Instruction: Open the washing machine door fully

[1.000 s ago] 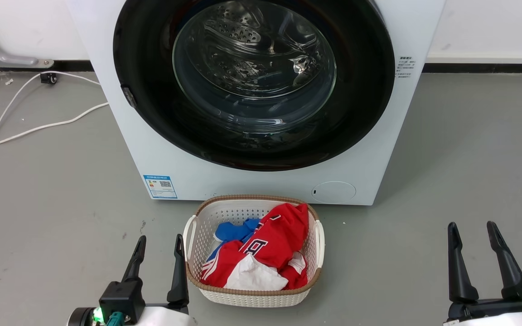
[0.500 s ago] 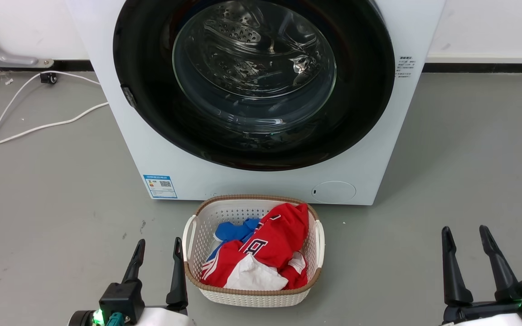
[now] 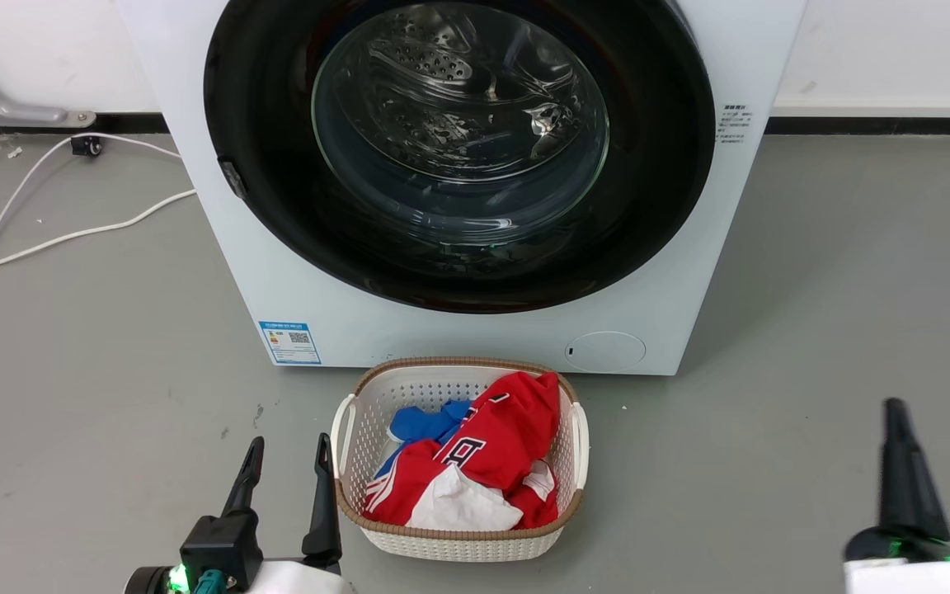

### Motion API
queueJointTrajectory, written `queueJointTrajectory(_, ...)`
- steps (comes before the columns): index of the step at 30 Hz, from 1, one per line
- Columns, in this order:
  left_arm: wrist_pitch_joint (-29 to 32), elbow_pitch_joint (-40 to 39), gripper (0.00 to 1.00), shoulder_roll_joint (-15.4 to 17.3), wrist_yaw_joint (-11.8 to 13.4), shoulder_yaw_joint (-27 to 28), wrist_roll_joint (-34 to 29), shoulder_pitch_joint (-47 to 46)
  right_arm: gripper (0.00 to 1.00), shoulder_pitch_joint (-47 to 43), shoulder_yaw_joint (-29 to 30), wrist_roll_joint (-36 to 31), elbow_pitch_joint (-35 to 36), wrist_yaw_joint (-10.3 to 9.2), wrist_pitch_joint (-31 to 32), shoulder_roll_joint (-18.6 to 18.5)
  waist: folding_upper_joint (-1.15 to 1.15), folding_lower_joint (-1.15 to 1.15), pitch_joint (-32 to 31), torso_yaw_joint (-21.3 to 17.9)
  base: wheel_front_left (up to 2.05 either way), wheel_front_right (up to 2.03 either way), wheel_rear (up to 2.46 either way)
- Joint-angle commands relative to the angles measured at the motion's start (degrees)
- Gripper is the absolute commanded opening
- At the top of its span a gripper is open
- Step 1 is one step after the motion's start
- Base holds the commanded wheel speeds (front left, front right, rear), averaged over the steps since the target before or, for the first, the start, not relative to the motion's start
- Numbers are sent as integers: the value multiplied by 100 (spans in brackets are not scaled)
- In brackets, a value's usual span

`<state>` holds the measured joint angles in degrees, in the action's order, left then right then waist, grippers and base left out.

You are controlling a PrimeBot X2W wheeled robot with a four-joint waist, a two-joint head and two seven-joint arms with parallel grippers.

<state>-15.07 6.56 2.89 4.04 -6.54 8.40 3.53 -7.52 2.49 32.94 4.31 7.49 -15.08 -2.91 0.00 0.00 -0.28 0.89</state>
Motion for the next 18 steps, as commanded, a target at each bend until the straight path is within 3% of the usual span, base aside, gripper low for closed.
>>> queueJointTrajectory(1,-16,2,100,0,1,15,9,31,0,80,122,571,-26,0,-14,-3,0,0,1,-7,0,0,0)
queueJointTrajectory(5,-16,-7,100,-1,-3,8,-8,16,0,131,422,2231,-155,0,-13,2,0,0,8,-8,0,0,0)
queueJointTrajectory(9,-16,6,100,-1,-6,0,-10,17,0,131,273,3550,-320,1,-13,6,0,0,11,-4,0,0,0)
queueJointTrajectory(18,-16,1,100,-2,-18,2,11,0,0,-50,-267,5446,-174,1,348,-84,0,0,26,33,0,0,0)
